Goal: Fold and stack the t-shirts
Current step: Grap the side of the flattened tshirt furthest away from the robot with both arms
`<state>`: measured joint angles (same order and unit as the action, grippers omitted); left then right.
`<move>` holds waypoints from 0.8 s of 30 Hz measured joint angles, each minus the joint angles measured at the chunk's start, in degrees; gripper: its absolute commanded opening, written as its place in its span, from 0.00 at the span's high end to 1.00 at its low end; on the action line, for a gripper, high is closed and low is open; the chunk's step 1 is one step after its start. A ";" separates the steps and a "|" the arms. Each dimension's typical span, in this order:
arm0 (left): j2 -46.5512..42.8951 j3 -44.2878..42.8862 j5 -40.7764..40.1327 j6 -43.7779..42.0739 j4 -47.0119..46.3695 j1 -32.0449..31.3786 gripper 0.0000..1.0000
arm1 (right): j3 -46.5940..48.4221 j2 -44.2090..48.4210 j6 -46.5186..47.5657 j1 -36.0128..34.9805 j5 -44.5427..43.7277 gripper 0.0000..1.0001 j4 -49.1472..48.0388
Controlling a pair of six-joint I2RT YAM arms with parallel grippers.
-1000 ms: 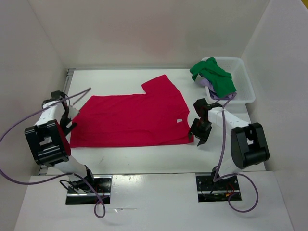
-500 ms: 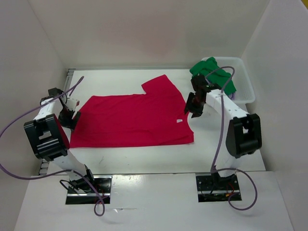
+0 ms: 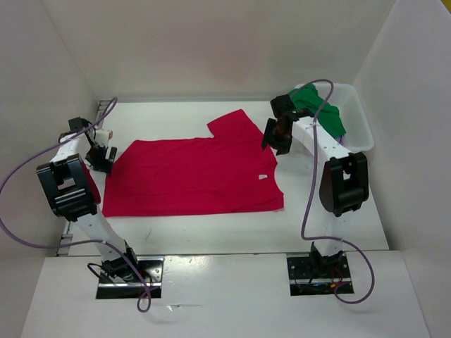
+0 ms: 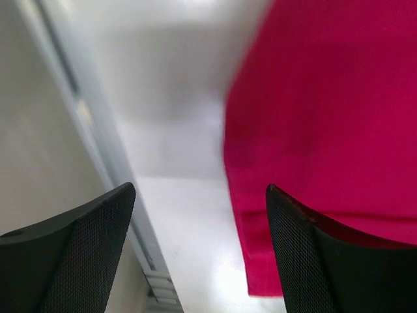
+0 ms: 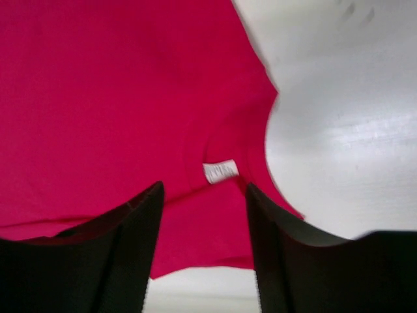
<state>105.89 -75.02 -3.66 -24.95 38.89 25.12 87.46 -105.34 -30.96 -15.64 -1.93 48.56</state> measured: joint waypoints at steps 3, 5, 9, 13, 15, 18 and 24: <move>2.95 -7.87 2.14 1.33 -0.66 -0.35 0.11 | 5.88 -3.23 0.92 -1.07 -1.29 0.33 -0.20; 5.14 -13.42 3.17 2.14 -1.62 -0.83 0.11 | 11.26 -7.28 1.84 -1.70 -2.10 0.32 -0.35; 9.44 -20.81 6.05 4.44 -3.82 -2.27 0.10 | 30.25 -20.37 4.98 -2.97 -5.20 0.26 0.92; 15.61 -26.80 8.70 5.73 -4.07 -4.79 0.10 | 64.39 -40.28 7.91 -3.98 -8.87 0.26 3.93; 18.12 -27.91 8.83 5.77 -4.11 -6.97 0.10 | 71.21 -44.96 7.69 -4.02 -8.68 0.26 6.25; 18.93 -25.62 8.68 5.64 -4.66 -9.94 0.08 | 74.66 -48.54 7.67 -3.34 -8.57 0.26 8.33; 19.52 -22.97 7.80 5.73 -4.79 -12.22 0.08 | 77.46 -53.51 7.91 -1.27 -5.99 0.25 9.29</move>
<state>125.40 -98.00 4.14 -19.22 34.11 12.91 164.92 -158.85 -23.05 -16.91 -7.92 57.84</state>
